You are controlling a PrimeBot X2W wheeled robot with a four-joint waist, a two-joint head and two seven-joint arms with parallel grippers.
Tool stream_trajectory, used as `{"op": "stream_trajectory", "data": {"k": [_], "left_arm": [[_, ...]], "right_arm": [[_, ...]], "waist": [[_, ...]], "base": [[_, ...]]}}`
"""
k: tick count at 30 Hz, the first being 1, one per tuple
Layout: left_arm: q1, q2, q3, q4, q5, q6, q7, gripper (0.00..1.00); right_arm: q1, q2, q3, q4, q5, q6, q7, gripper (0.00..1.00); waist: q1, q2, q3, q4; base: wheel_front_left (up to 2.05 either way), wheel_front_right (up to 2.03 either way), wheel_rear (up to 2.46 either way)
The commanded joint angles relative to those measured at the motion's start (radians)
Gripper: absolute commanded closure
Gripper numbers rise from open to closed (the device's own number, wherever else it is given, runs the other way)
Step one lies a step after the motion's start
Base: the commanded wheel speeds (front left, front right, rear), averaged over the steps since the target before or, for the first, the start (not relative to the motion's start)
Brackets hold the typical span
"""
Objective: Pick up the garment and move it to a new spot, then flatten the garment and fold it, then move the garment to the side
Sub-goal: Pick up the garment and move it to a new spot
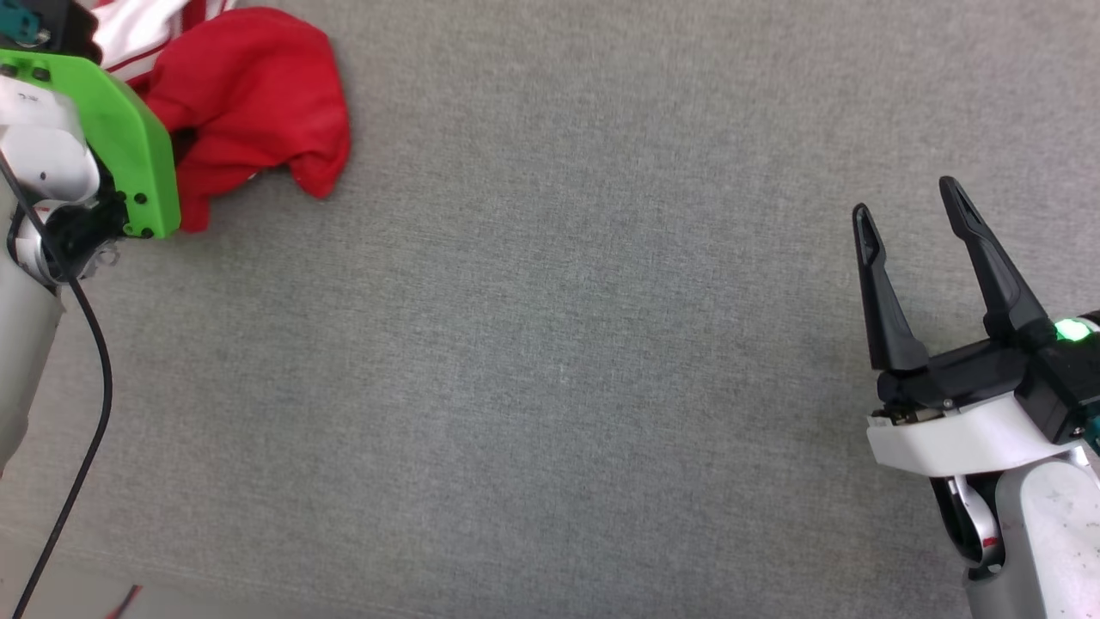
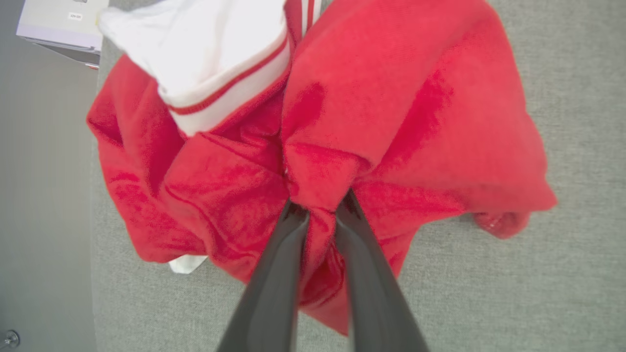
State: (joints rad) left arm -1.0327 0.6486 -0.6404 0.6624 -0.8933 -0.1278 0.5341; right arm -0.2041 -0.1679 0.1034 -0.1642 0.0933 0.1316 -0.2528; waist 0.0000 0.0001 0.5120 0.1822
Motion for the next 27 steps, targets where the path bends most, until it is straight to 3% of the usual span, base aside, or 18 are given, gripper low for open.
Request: {"op": "stream_trajectory", "data": {"k": [1, 9, 14, 20, 27], "left_arm": [[-0.022, 0.014, -0.015, -0.03, -0.002, -0.003, -0.024, 1.0], [-0.07, 0.069, -0.155, -0.221, 0.005, -0.003, -0.11, 1.0], [-0.1, 0.051, -0.226, -0.3, 0.033, -0.003, -0.147, 1.0], [-0.136, -0.017, -0.313, -0.381, 0.074, -0.003, -0.184, 1.0], [-0.174, -0.159, -0.42, -0.415, 0.106, -0.003, -0.243, 1.0]], "right_arm": [[0.013, 0.007, -0.007, 0.006, 0.008, -0.001, -0.009, 0.0], [0.042, 0.046, -0.027, 0.013, 0.017, -0.001, -0.009, 0.0], [0.056, 0.069, -0.04, 0.013, 0.021, -0.001, -0.009, 0.0], [0.068, 0.09, -0.059, 0.008, 0.023, -0.001, -0.009, 0.0], [0.078, 0.106, -0.09, 0.003, 0.02, -0.001, -0.009, 0.0]], "waist": [[0.0, -0.0001, -0.082, 0.008], [0.0, -0.0001, -0.174, -0.023], [0.0, -0.0001, -0.21, -0.067], [0.0, -0.0001, -0.226, -0.137], [0.0, -0.0001, -0.225, -0.22]], "base": [[0.0, 0.0, 0.0], [0.0, 0.0, 0.0], [0.0, 0.0, 0.0], [0.0, 0.0, 0.0], [0.0, 0.0, 0.0]]}}
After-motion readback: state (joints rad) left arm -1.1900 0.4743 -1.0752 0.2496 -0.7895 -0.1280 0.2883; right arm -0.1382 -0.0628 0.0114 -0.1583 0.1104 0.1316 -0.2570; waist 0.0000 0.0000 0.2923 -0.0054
